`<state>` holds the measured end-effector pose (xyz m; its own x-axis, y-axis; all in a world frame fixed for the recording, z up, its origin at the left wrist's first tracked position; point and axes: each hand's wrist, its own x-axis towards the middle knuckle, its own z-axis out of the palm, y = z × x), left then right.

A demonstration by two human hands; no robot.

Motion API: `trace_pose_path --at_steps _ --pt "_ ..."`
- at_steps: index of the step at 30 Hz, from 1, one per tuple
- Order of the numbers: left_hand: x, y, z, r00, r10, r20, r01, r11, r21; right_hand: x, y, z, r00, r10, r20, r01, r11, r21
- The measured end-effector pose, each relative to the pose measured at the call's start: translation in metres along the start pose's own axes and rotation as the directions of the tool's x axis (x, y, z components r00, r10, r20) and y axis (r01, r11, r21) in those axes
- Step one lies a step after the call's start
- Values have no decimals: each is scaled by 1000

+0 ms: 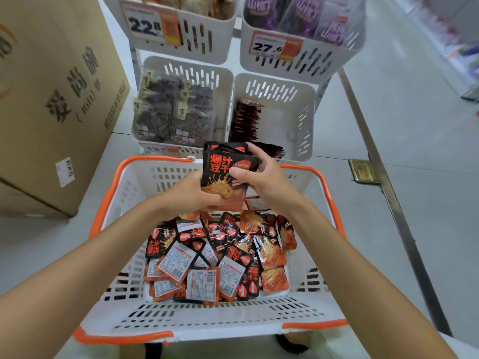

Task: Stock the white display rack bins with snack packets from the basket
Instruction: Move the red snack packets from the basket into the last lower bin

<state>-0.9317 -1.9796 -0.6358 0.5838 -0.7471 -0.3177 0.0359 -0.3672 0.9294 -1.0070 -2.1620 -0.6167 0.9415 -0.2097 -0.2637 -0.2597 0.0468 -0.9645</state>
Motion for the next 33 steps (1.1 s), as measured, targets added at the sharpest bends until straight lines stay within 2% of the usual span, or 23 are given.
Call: trace_pose_path --at_steps 4,6,8,10,12,14,16,19,20,22,24,26,27,28,33 --pt "26 27 -3 987 116 113 -126 988 85 12 -35 -46 974 108 200 -46 955 -291" --pt "54 44 -6 978 159 134 -181 970 165 20 -40 -63 970 97 225 -28 956 -291" --pt "92 58 -9 969 213 126 -240 931 275 32 -41 -76 994 -20 105 40 982 -185" --pt "131 75 -6 951 293 97 -308 872 380 48 -39 -94 989 -140 -53 132 983 -131" --pt "168 92 5 920 385 69 -377 829 414 65 -39 -115 957 -240 -163 209 960 -189" --pt "203 96 13 900 433 51 -410 801 437 84 -32 -138 915 -335 -226 242 903 -356" --pt "232 84 9 930 367 1 -305 769 562 104 -17 -159 881 -395 -260 225 834 -504" --pt "244 44 -8 957 272 -101 -82 586 806 127 11 -179 864 -410 -293 165 779 -605" --pt "243 29 -12 968 230 -101 -39 534 844 138 23 -181 871 -399 -287 146 768 -623" --pt "237 5 -14 984 157 -85 -7 508 861 160 52 -182 920 -335 -204 122 739 -662" --pt "234 -13 -14 986 147 -75 -16 537 843 180 72 -182 990 -127 -60 59 765 -642" --pt "232 -21 -14 985 159 -67 -35 565 824 187 70 -185 989 140 43 -96 841 -532" --pt "233 -25 -13 983 169 -69 -41 576 816 189 66 -186 975 211 73 -154 872 -465" --pt "233 -27 -12 983 171 -70 -43 580 813 192 62 -186 968 233 95 -173 890 -423" --pt "236 -28 -11 982 166 -88 -28 591 806 207 57 -170 981 155 115 -67 832 -551"
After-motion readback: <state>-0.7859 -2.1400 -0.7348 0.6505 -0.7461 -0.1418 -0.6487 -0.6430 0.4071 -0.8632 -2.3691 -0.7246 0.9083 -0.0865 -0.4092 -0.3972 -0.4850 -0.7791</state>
